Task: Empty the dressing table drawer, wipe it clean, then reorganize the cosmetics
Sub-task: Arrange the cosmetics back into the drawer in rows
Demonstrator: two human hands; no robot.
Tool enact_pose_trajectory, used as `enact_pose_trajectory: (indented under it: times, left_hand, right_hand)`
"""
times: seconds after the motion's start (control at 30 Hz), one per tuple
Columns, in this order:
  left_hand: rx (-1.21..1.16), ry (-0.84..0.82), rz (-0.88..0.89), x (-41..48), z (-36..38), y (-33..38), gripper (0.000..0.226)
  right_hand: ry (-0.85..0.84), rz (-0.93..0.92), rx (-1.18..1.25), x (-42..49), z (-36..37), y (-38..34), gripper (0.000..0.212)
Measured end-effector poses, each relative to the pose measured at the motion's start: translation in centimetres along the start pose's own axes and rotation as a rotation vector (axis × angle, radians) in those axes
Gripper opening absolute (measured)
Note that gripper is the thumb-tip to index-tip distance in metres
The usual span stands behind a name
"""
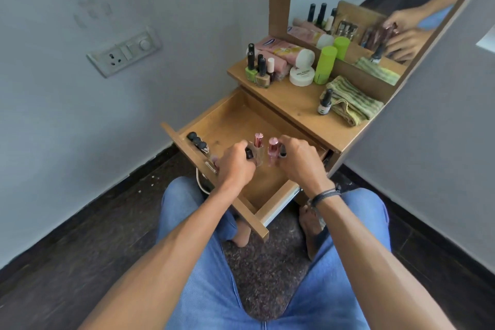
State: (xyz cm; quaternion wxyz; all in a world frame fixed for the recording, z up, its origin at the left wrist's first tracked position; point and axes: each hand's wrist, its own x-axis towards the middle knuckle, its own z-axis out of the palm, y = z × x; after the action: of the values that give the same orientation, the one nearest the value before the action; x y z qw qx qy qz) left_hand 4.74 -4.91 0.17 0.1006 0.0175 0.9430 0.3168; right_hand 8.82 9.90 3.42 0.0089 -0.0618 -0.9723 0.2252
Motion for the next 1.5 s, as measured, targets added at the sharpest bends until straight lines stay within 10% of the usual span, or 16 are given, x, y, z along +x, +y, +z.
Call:
enact_pose_trajectory:
  times: [1.1,1.5]
  left_hand:
    - [0.378,-0.503,0.040,-0.2,-0.8,1.1,0.024]
    - [0.401,-0.353,0.124,-2.1,-1.8,1.4,0.028]
  right_hand:
    - [-0.345,-0.252,-0.134,1.4,2.6,2.7,0.034]
    - [-0.378,-0.251,-0.136,1.7,2.8,2.8,0.031]
